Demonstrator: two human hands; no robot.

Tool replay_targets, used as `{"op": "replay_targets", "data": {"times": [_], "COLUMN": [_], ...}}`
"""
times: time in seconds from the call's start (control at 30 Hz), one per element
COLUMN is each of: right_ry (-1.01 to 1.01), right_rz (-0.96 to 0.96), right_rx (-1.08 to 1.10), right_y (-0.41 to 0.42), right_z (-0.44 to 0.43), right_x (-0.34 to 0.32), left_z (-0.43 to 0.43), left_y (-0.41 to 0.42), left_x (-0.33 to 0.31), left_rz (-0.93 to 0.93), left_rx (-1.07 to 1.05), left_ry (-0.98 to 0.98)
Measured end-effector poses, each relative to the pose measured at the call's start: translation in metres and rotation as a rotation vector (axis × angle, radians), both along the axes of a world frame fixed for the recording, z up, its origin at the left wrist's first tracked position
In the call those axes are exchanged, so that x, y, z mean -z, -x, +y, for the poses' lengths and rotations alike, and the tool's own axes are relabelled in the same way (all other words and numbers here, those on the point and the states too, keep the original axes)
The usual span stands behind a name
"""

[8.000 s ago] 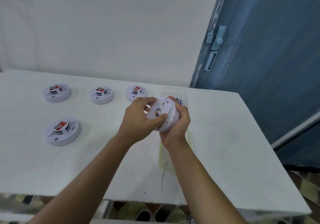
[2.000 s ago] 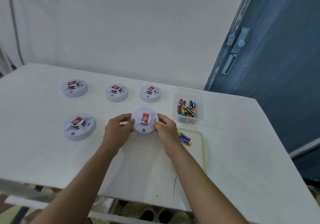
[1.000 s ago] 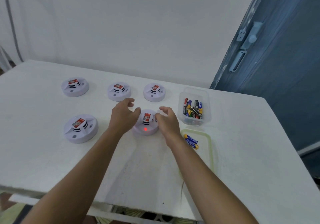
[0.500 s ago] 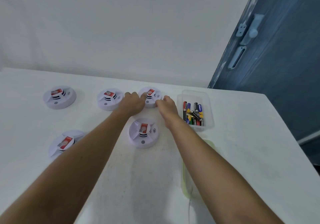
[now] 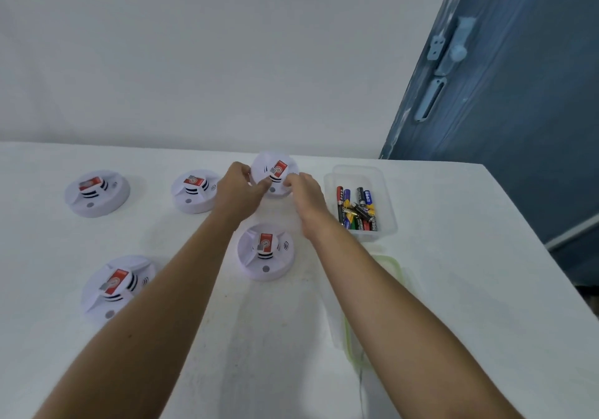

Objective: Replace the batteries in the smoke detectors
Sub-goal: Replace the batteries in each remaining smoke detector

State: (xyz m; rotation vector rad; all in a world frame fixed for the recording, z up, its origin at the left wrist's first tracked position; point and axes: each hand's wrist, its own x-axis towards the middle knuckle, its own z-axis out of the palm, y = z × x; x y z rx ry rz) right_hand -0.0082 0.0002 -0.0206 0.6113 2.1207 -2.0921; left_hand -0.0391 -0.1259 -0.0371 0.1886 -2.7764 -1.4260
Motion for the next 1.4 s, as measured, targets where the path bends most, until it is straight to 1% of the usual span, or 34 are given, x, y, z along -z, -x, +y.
{"op": "replay_targets", "data": {"times": [0.1, 0.13, 0.27, 0.4, 0.47, 0.57, 0.6, 0.67, 0.8, 0.9, 0.97, 1.07, 1.17, 1.23, 1.33, 1.4], "right_ry": [0.155, 0.213, 0.451, 0.665, 0.756, 0.817, 0.83, 0.865, 0.841, 0.812, 0.793, 0.763, 0.686, 0.629, 0.534, 0.48], "right_rz": [0.084, 0.105, 0.137, 0.175, 0.18, 0.194, 0.214, 0.256, 0.254, 0.246, 0.268, 0.326, 0.391, 0.43, 0.475, 0.507], "right_rx": [0.024, 0.028, 0.048, 0.052, 0.059, 0.069, 0.066, 0.049, 0.078, 0.077, 0.091, 0.13, 0.147, 0.142, 0.16, 0.166], "right_y": [-0.012, -0.016, -0.035, -0.054, -0.062, -0.078, -0.083, -0.093, -0.109, -0.12, -0.127, -0.133, -0.138, -0.141, -0.143, -0.145], "right_z": [0.003, 0.005, 0.022, 0.043, 0.054, 0.069, 0.074, 0.082, 0.096, 0.1, 0.103, 0.102, 0.102, 0.1, 0.096, 0.092], "right_x": [-0.006, -0.008, -0.016, -0.024, -0.023, -0.021, -0.021, -0.022, -0.017, -0.013, -0.012, -0.012, -0.011, -0.009, -0.005, -0.003], "left_z": [0.0, 0.001, 0.013, 0.027, 0.032, 0.04, 0.043, 0.049, 0.065, 0.079, 0.089, 0.099, 0.105, 0.106, 0.107, 0.107], "left_y": [-0.014, -0.02, -0.05, -0.079, -0.09, -0.102, -0.106, -0.114, -0.131, -0.141, -0.146, -0.151, -0.156, -0.16, -0.164, -0.165], "left_x": [-0.011, -0.015, -0.034, -0.041, -0.038, -0.031, -0.029, -0.028, -0.033, -0.043, -0.049, -0.051, -0.047, -0.046, -0.044, -0.043], "left_rz": [0.085, 0.108, 0.291, 0.388, 0.448, 0.61, 0.649, 0.668, 0.591, 0.462, 0.362, 0.238, 0.155, 0.098, 0.001, -0.023], "left_rx": [0.014, 0.03, 0.132, 0.249, 0.351, 0.492, 0.522, 0.561, 0.607, 0.504, 0.42, 0.362, 0.311, 0.272, 0.221, 0.195], "left_ry": [-0.207, -0.235, -0.167, -0.229, -0.174, 0.007, 0.04, 0.044, 0.013, -0.059, -0.062, -0.087, -0.152, -0.23, -0.414, -0.465]}}
